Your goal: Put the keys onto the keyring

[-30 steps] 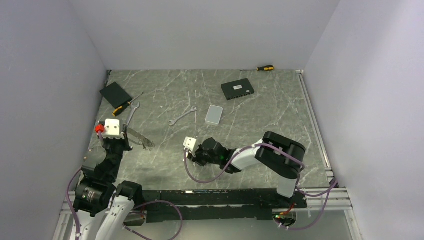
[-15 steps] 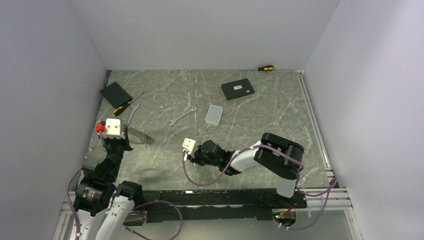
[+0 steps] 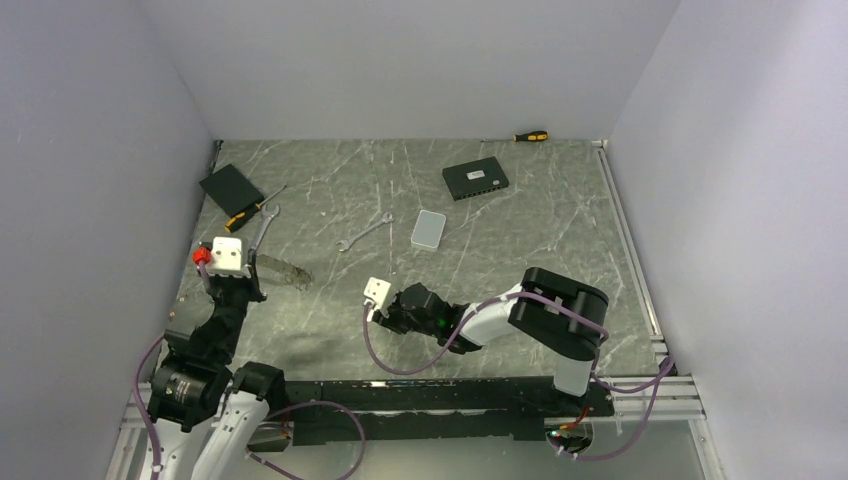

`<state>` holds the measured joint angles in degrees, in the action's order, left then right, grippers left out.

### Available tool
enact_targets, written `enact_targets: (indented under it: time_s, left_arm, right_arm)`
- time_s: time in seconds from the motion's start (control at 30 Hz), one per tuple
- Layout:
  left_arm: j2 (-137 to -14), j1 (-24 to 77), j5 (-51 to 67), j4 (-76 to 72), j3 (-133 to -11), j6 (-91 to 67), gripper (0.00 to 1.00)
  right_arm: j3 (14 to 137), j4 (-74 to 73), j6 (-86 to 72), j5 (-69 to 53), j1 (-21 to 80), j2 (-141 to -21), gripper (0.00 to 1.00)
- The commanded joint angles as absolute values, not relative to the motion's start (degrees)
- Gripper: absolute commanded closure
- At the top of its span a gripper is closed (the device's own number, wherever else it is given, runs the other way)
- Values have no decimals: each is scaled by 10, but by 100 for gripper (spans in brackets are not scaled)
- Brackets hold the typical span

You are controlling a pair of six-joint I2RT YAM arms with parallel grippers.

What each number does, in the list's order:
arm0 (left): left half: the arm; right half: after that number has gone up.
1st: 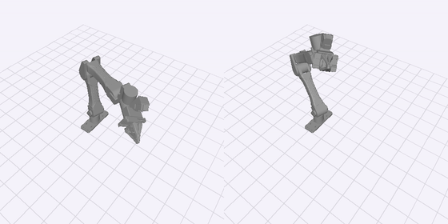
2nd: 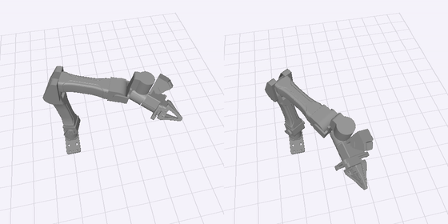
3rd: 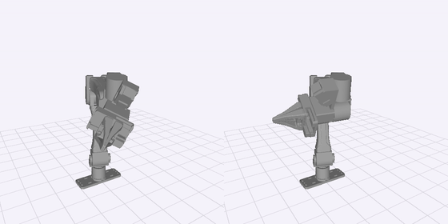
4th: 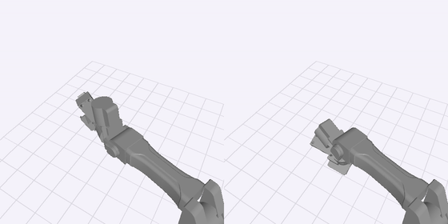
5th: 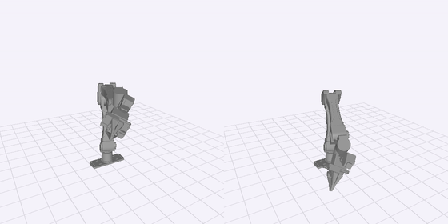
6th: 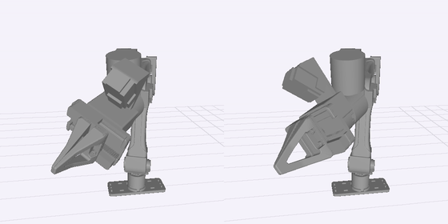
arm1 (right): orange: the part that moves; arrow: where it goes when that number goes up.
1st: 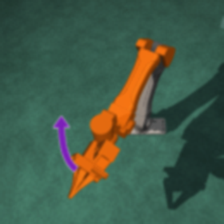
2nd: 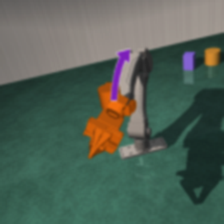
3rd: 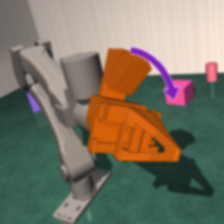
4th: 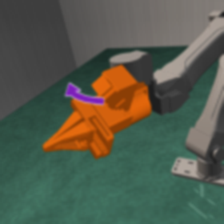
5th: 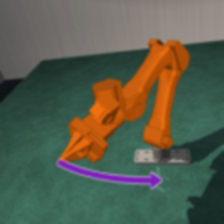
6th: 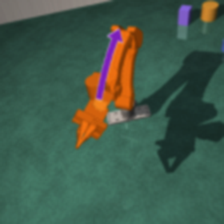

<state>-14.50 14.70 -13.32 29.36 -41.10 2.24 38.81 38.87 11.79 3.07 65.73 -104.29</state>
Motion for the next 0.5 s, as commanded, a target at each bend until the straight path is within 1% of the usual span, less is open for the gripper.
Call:
enact_targets:
  time_s: [0.0,0.13,0.33,0.47]
  left_arm:
    - [-146,144,-125,245,-415,26,100]
    - [-147,144,-125,245,-414,27,100]
    - [-146,144,-124,244,-414,27,100]
    - [-146,144,-125,245,-415,27,100]
  right_arm:
    - [407,405,103,46,659,-1040,62]
    - [417,406,98,43,660,-1046,61]
    - [422,410,87,42,660,-1046,55]
    - [434,400,84,50,660,-1062,55]
